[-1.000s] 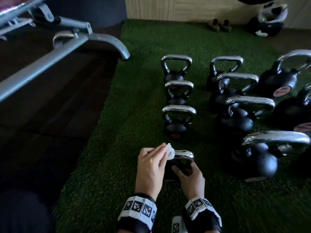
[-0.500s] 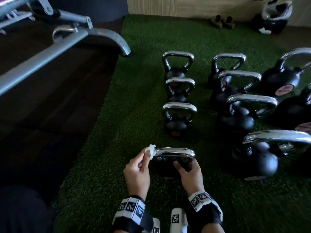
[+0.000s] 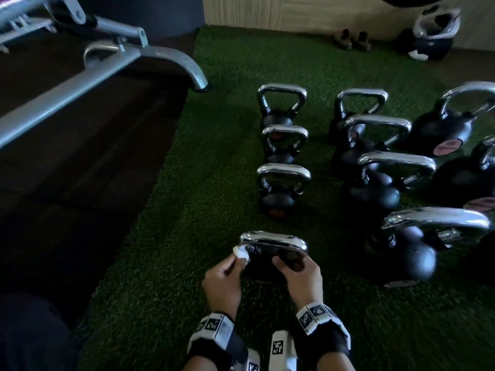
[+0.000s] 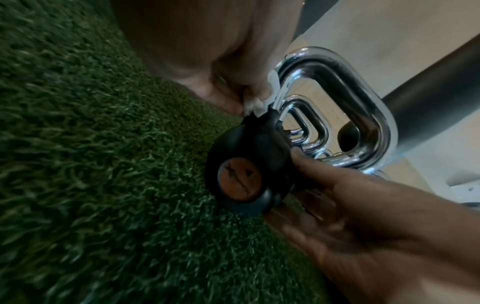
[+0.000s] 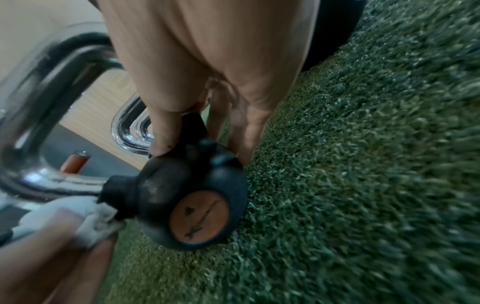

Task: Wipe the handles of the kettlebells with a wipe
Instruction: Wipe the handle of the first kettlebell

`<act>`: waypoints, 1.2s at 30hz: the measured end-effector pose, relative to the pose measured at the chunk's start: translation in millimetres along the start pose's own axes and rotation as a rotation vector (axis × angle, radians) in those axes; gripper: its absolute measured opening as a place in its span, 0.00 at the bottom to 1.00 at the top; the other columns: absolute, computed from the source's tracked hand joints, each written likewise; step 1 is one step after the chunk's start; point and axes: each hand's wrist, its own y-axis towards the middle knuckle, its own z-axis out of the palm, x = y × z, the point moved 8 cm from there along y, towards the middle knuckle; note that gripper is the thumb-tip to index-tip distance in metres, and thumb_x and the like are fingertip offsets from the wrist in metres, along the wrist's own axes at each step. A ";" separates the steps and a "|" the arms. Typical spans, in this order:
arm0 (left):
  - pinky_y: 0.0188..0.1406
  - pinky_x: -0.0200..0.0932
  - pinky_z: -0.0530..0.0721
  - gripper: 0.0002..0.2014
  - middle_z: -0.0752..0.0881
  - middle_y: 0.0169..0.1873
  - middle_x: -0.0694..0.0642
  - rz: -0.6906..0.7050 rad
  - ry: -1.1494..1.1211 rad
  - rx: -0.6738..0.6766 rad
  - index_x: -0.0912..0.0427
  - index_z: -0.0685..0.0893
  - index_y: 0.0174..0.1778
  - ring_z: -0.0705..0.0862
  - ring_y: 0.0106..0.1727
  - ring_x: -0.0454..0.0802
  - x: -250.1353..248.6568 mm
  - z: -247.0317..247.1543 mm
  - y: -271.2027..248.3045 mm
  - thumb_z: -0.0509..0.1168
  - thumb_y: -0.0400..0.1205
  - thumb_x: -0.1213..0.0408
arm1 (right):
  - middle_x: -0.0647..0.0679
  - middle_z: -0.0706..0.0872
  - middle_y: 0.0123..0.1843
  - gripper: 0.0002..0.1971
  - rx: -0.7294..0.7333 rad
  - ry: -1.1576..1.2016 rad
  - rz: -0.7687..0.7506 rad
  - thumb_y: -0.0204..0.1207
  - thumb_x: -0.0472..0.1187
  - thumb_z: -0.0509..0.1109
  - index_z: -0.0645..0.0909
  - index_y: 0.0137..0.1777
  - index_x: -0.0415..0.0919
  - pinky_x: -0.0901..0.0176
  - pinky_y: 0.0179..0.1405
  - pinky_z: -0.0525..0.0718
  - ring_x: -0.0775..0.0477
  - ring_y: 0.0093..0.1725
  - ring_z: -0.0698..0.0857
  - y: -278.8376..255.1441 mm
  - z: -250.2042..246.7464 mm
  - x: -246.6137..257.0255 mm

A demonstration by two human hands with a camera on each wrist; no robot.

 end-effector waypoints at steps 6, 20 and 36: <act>0.65 0.37 0.83 0.15 0.94 0.56 0.53 -0.010 0.041 0.060 0.62 0.92 0.63 0.89 0.56 0.41 -28.1 15.7 31.7 0.76 0.82 0.61 | 0.58 0.89 0.49 0.17 0.005 -0.167 -0.063 0.63 0.33 0.85 0.90 0.50 0.49 0.57 0.56 0.87 0.58 0.50 0.89 -22.7 -8.3 -16.5; 0.56 0.51 0.92 0.05 0.95 0.36 0.48 -0.019 0.095 0.280 0.45 0.95 0.40 0.95 0.45 0.48 -67.4 43.4 45.8 0.77 0.82 0.57 | 0.55 0.95 0.51 0.34 0.207 -0.012 0.079 0.56 0.60 0.85 0.86 0.67 0.64 0.48 0.62 0.91 0.55 0.52 0.94 26.0 34.0 -19.3; 0.57 0.54 0.93 0.04 0.96 0.40 0.52 -0.051 -0.159 0.323 0.51 0.95 0.44 0.96 0.45 0.51 -94.0 30.8 28.0 0.82 0.76 0.63 | 0.57 0.95 0.50 0.28 0.182 -0.033 0.036 0.61 0.60 0.84 0.89 0.64 0.60 0.52 0.62 0.90 0.58 0.52 0.93 24.5 33.3 -14.8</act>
